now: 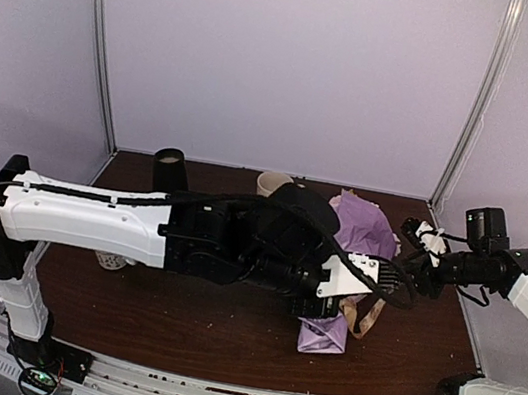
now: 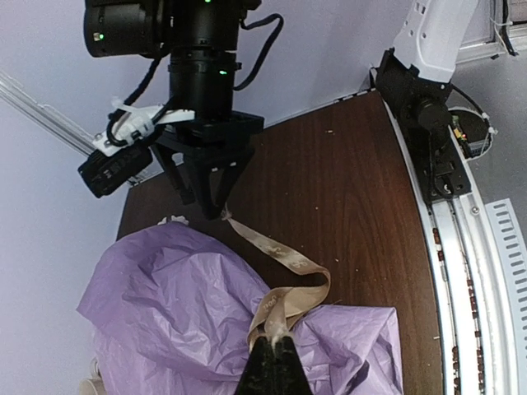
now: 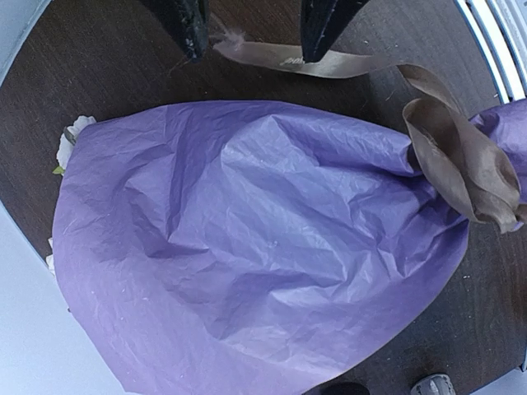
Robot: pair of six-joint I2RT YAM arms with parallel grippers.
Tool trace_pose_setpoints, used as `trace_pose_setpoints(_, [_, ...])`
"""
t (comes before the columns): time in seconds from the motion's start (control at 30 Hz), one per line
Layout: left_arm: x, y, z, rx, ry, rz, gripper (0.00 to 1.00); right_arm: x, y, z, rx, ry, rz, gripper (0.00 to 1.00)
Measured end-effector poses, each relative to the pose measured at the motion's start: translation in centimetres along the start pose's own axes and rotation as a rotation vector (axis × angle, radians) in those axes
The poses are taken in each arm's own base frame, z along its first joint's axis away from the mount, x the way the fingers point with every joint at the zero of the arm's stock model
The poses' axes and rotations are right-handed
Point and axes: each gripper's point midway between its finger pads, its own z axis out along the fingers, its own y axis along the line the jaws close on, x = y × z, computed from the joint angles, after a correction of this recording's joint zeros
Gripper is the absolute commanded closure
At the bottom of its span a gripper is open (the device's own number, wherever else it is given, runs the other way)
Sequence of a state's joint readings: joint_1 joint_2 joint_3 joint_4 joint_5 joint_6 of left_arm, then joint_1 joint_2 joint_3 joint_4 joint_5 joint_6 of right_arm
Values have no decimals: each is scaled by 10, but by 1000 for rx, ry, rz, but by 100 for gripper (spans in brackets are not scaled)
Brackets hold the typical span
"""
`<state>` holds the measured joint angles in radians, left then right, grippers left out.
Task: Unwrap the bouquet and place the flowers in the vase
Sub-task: Hold the tied bouquet at the center of the board.
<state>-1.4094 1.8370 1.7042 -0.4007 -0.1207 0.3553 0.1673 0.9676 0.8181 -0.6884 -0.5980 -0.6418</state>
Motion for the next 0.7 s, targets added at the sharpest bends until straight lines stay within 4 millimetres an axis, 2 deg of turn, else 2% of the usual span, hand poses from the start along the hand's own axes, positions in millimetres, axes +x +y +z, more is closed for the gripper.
trace_pose_setpoints(0.13, [1,12,-10,-56,9,-2,100,0,1,0,-7,0,-3,61])
trace_pose_setpoints(0.2, [7,12,-9,-68,27,2,100,1,4,0,-20,2,-3,55])
trace_pose_setpoints(0.27, [14,11,-7,-75,47,7,100,1,14,1,-59,4,-25,46])
trace_pose_setpoints(0.33, [21,10,-4,-80,68,11,100,-4,34,1,-133,-3,-65,44])
trace_pose_setpoints(0.4, [31,6,-2,-79,90,14,100,-14,56,0,-214,-21,-114,46])
trace_pose_setpoints(0.5, [52,-4,0,-66,133,15,100,-33,84,6,-341,-36,-161,56])
trace_pose_setpoints(0.6, [77,-17,4,-50,174,4,100,-40,104,28,-445,7,-155,64])
trace_pose_setpoints(0.7, [108,-34,7,-26,225,-17,100,-30,119,58,-526,91,-128,67])
